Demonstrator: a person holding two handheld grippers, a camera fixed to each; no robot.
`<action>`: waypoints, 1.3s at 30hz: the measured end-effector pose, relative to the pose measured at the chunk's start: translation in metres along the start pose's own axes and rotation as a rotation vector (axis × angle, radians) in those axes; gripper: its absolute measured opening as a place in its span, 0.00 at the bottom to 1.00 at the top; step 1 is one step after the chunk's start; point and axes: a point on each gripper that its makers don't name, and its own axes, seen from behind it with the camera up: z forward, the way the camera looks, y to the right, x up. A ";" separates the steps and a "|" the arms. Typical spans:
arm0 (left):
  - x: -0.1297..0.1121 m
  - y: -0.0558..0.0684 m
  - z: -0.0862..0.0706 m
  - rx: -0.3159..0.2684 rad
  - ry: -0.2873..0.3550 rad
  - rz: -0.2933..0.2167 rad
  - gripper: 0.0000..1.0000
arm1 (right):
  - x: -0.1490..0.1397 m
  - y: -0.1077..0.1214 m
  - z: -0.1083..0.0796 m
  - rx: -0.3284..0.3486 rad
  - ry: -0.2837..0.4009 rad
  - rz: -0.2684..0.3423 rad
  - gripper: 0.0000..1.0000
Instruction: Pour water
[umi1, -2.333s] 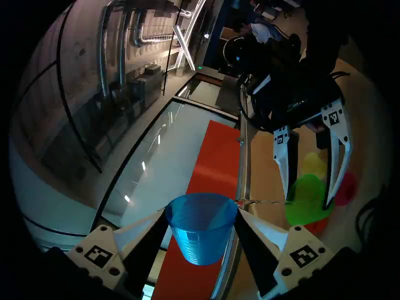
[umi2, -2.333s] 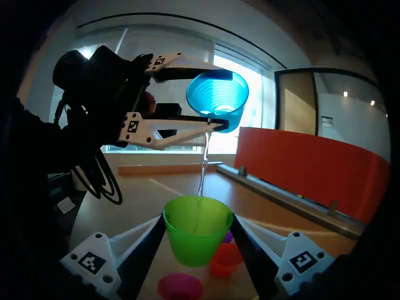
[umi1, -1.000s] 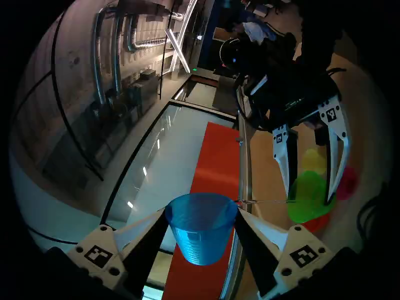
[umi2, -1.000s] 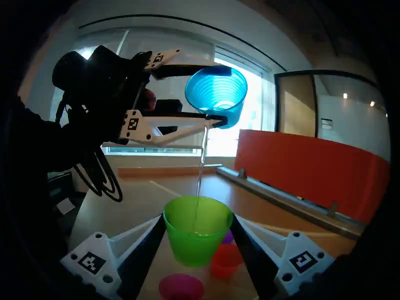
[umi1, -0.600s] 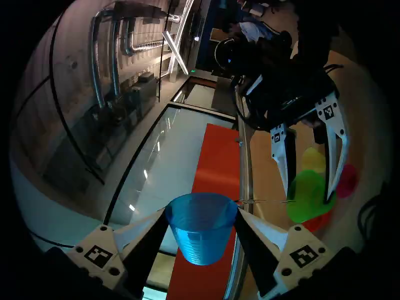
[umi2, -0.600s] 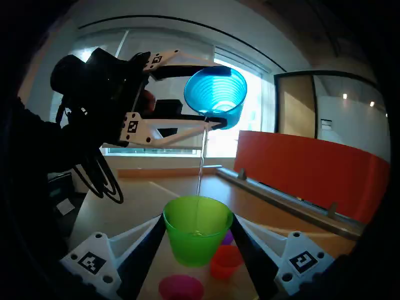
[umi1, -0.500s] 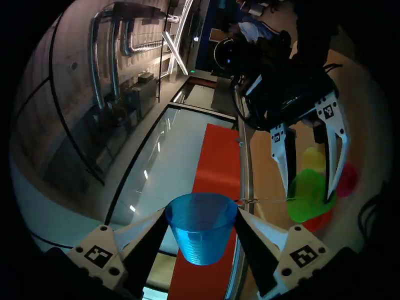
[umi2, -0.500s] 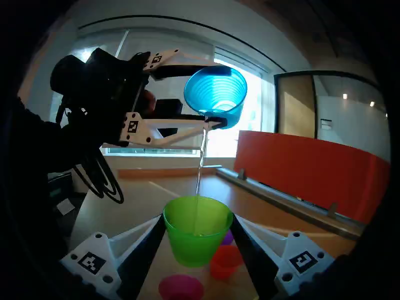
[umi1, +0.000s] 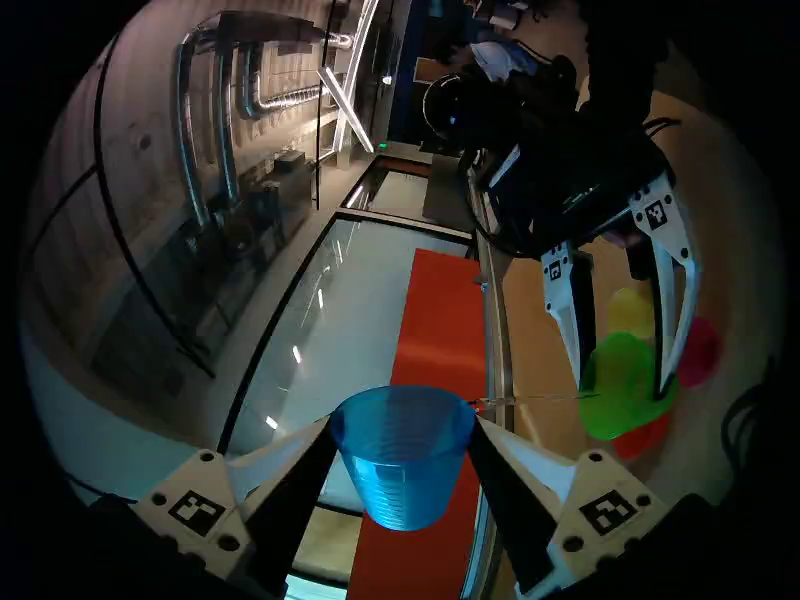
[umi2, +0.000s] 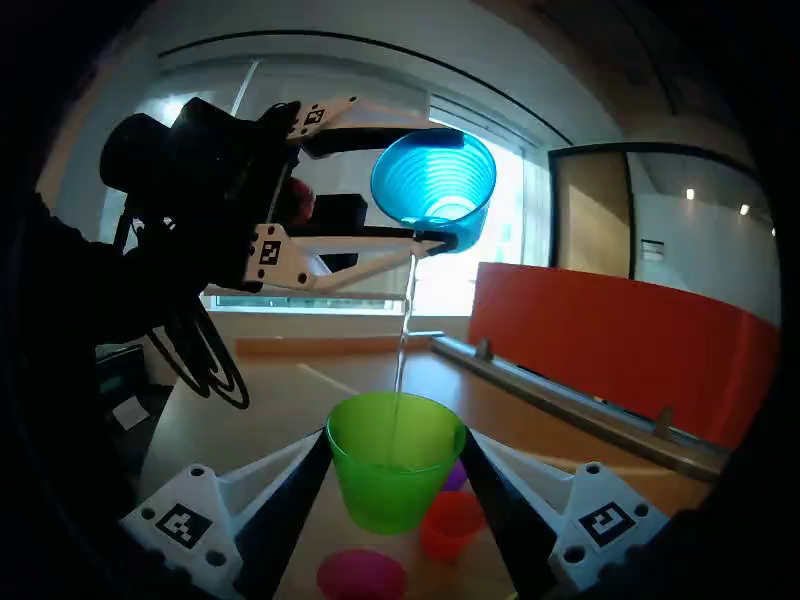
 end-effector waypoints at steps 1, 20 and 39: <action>0.000 -0.001 0.000 0.001 0.000 0.001 0.87 | 0.000 0.000 0.000 0.000 0.000 -0.001 0.92; 0.003 -0.009 0.000 0.011 0.006 0.039 0.87 | 0.003 0.002 -0.001 0.000 0.002 -0.011 0.92; 0.008 -0.015 0.001 0.019 0.014 0.085 0.87 | 0.002 0.001 -0.003 -0.001 0.002 -0.017 0.92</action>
